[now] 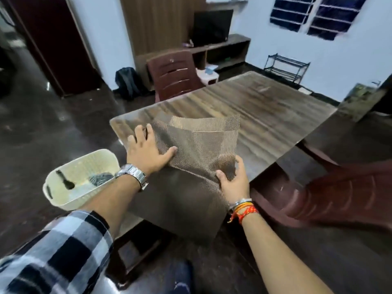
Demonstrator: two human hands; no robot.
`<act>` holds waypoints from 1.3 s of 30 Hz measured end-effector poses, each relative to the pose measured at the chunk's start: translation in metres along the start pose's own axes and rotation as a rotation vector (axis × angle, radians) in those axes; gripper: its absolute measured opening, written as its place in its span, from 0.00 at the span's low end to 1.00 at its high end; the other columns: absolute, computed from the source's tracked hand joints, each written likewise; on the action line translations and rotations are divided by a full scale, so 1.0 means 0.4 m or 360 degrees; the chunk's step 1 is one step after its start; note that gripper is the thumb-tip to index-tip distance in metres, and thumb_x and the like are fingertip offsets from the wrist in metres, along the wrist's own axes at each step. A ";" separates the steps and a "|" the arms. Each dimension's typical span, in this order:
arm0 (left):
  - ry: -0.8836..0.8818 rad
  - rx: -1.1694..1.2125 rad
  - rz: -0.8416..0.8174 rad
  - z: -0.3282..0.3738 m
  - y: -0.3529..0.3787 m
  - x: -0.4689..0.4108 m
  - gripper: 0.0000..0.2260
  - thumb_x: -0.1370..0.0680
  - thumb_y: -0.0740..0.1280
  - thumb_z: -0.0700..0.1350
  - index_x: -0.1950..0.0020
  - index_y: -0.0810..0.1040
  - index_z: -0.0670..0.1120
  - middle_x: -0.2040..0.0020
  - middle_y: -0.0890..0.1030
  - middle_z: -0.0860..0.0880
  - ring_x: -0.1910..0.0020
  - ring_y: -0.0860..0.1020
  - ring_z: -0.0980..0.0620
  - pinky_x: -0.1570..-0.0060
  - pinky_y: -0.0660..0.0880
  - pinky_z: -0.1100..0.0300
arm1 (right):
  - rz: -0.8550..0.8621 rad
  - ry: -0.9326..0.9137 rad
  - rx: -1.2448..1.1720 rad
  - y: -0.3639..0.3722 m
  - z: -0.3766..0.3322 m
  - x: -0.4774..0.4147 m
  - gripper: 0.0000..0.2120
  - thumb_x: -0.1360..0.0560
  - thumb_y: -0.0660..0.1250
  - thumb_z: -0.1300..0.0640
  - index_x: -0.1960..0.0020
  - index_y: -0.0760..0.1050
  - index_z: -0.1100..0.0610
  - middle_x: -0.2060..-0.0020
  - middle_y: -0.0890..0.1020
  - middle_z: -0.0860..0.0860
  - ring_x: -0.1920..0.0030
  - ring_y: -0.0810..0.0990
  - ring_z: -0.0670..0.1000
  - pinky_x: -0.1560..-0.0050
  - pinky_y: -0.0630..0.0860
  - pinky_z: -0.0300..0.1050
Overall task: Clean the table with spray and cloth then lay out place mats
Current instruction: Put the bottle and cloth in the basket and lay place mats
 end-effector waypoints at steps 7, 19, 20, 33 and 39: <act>0.0245 0.0121 -0.0086 0.199 0.176 -0.188 0.41 0.24 0.53 0.73 0.16 0.55 0.53 0.15 0.48 0.45 0.20 0.53 0.37 0.23 0.53 0.39 | 0.0417 0.0220 0.0278 -0.112 0.117 -0.180 0.27 0.26 0.70 0.62 0.30 0.65 0.58 0.47 0.75 0.46 0.46 0.75 0.46 0.45 0.66 0.32; 0.0436 -0.0172 -0.1127 0.411 0.747 -0.226 0.25 0.16 0.42 0.65 0.19 0.39 0.69 0.17 0.31 0.56 0.18 0.33 0.39 0.27 0.36 0.28 | -0.0378 0.0311 0.1607 0.097 0.377 -0.371 0.28 0.23 0.53 0.47 0.23 0.56 0.50 0.23 0.51 0.51 0.23 0.51 0.59 0.26 0.43 0.52; 0.0478 -0.0178 -0.1095 0.439 0.758 -0.246 0.26 0.16 0.42 0.65 0.19 0.39 0.69 0.17 0.31 0.56 0.18 0.33 0.39 0.26 0.36 0.29 | -0.0346 0.0365 0.1589 0.090 0.397 -0.385 0.28 0.25 0.55 0.46 0.26 0.64 0.49 0.25 0.60 0.51 0.26 0.61 0.59 0.28 0.48 0.52; 0.0712 -0.0179 -0.0960 0.879 0.911 -0.456 0.29 0.19 0.42 0.70 0.19 0.39 0.69 0.15 0.36 0.55 0.18 0.35 0.39 0.25 0.34 0.32 | 0.0035 0.0469 0.1682 -0.213 0.538 -0.735 0.34 0.28 0.38 0.42 0.22 0.47 0.47 0.22 0.47 0.47 0.23 0.41 0.52 0.27 0.34 0.50; 0.0766 -0.0184 -0.0884 1.013 0.960 -0.528 0.29 0.19 0.42 0.70 0.19 0.41 0.69 0.15 0.39 0.54 0.17 0.36 0.40 0.24 0.34 0.33 | 0.0081 0.0486 0.1667 -0.299 0.581 -0.853 0.31 0.24 0.41 0.41 0.22 0.47 0.47 0.22 0.47 0.46 0.23 0.41 0.52 0.26 0.35 0.51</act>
Point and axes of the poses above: each hand's wrist, its own x-axis away from the middle knuckle, its own y-axis out of the palm, z = x × y, the point moved 9 cm from there along -x, towards the middle knuckle
